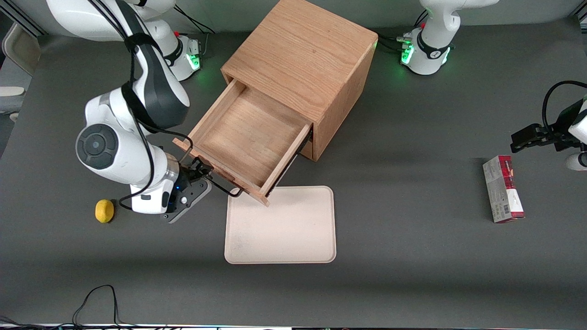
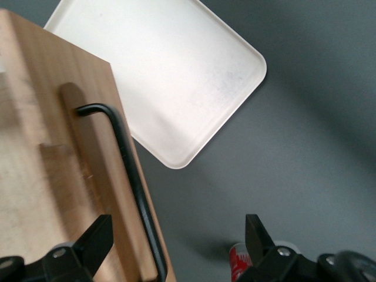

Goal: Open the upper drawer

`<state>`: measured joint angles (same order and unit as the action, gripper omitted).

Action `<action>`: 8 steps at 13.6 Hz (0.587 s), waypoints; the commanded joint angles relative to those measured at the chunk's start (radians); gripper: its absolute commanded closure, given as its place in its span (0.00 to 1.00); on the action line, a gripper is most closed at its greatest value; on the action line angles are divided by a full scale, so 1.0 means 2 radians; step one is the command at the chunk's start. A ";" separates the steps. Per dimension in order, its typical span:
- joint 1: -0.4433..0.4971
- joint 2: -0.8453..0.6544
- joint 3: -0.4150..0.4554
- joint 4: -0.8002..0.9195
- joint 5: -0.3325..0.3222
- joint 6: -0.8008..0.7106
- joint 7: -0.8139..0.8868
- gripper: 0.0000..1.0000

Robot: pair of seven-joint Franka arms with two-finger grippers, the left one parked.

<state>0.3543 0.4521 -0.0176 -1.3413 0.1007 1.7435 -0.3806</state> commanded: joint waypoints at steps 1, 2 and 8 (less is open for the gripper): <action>-0.006 0.003 -0.003 0.051 0.001 -0.050 0.027 0.00; -0.008 0.003 -0.005 0.065 0.001 -0.067 0.057 0.00; -0.031 -0.055 -0.046 0.086 -0.004 -0.116 0.161 0.00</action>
<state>0.2961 0.3741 -0.0708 -1.1685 0.0988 1.5407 -0.1106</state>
